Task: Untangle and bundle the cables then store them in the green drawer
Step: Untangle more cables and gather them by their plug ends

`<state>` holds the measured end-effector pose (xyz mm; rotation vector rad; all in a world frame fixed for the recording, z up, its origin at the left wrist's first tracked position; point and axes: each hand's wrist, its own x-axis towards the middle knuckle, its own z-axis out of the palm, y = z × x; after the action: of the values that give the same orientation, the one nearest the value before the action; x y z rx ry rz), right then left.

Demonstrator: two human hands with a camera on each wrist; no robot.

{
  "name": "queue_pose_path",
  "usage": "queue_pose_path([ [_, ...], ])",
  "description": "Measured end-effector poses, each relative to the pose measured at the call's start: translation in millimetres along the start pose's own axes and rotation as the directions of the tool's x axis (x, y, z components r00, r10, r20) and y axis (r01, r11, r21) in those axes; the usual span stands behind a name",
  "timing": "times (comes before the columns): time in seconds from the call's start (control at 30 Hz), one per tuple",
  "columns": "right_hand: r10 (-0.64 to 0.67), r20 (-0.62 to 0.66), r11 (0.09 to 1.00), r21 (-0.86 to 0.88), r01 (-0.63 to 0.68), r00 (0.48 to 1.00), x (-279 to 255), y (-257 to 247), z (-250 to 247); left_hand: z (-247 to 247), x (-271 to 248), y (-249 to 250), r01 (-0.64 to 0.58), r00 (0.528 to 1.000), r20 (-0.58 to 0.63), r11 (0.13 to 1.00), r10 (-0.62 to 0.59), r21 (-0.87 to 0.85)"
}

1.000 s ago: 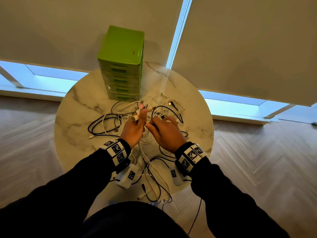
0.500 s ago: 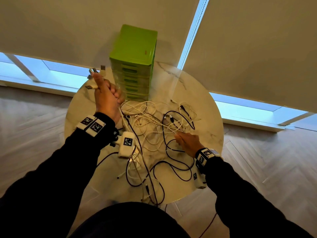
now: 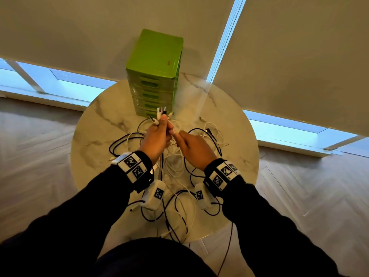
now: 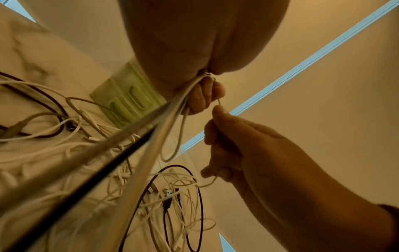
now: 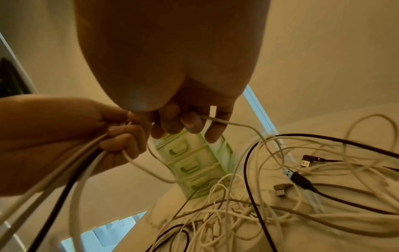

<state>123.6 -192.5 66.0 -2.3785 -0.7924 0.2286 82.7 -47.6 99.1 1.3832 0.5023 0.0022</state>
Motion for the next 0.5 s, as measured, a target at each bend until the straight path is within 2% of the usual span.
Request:
queue_pose_path([
  [0.2,-0.170,0.003,0.973,-0.156,0.168,0.985,-12,-14,-3,4,7,-8,-0.003,0.999,-0.031,0.990,0.008,0.142],
  [0.3,-0.187,0.008,0.966,-0.182,0.186,0.982,-17,-19,-7,7,6,-10,0.003,1.000,-0.026,0.994,-0.001,0.109],
  [0.4,-0.154,0.055,0.988,-0.024,0.155,0.987,-17,-15,-1,11,5,-8,-0.037,0.999,-0.035,0.999,0.037,-0.012],
  [0.5,-0.109,0.062,0.986,0.130,0.101,0.992,-19,2,5,10,4,2,-0.059,0.996,-0.076,0.973,0.043,-0.224],
])
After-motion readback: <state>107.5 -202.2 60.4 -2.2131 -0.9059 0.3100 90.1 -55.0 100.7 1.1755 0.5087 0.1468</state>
